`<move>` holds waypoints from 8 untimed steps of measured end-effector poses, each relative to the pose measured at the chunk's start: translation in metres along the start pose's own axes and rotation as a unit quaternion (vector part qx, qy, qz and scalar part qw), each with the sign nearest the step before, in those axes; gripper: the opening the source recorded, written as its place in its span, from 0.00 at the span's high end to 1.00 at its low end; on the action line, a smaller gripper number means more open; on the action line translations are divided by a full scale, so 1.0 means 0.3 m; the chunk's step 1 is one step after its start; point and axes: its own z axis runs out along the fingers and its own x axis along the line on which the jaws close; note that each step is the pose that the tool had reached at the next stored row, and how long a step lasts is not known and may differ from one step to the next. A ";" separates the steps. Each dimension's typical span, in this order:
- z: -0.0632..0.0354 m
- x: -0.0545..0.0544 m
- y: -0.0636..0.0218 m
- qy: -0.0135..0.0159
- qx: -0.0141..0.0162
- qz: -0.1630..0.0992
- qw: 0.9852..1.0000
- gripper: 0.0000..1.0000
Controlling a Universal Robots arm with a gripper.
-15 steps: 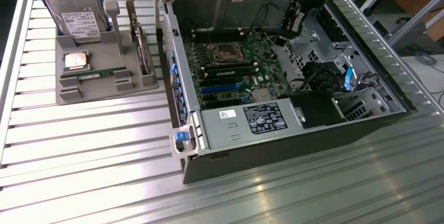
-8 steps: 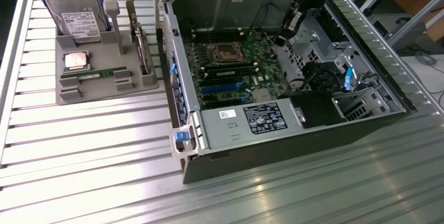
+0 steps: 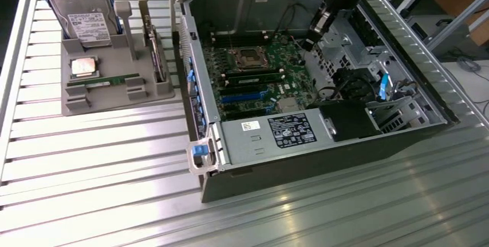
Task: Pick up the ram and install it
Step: 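Press down the ram until it locks into place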
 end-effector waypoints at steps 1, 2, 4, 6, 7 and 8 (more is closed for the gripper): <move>0.000 0.000 0.000 0.000 0.000 0.005 1.000 0.90; 0.001 0.000 0.000 0.000 0.000 0.013 1.000 0.90; 0.001 0.000 0.000 -0.001 0.000 0.026 1.000 0.90; 0.002 0.000 0.000 -0.001 0.000 0.041 0.999 0.90; 0.003 0.000 0.000 -0.001 0.000 0.053 0.999 0.90; 0.003 0.000 0.000 -0.001 0.000 0.059 0.998 0.90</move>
